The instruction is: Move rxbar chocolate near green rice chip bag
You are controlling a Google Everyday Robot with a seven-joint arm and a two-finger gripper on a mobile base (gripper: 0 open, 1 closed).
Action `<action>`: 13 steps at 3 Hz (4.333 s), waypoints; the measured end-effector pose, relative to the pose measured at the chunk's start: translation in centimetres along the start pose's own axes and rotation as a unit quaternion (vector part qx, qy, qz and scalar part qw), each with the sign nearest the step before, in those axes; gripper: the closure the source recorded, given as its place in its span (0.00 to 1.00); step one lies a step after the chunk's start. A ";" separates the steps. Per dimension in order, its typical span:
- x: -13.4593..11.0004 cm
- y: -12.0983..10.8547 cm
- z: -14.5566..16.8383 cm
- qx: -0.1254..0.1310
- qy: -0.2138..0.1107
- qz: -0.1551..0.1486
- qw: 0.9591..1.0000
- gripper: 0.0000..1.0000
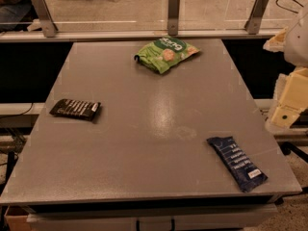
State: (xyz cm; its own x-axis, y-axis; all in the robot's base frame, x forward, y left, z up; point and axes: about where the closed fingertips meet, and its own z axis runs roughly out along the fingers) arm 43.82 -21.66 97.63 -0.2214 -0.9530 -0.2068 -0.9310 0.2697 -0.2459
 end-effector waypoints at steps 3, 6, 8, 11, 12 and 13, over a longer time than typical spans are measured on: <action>-9.6 0.6 3.7 -0.038 -0.081 -0.050 0.995 0.00; -27.1 5.0 11.2 -0.115 -0.204 -0.090 0.968 0.00; -35.0 3.8 16.6 -0.116 -0.273 -0.057 0.953 0.00; -38.6 5.9 22.7 -0.147 -0.294 -0.018 0.944 0.39; -38.7 5.8 22.9 -0.146 -0.297 -0.016 0.944 0.64; -38.7 5.7 22.7 -0.146 -0.297 -0.016 0.944 0.85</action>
Offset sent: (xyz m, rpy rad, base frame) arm 0.0302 0.0841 -0.0094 0.1484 0.0114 0.1678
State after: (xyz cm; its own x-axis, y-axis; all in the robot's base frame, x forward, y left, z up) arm 53.62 19.92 82.74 -0.0700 -0.6913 -0.7192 -0.9940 0.1091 -0.0082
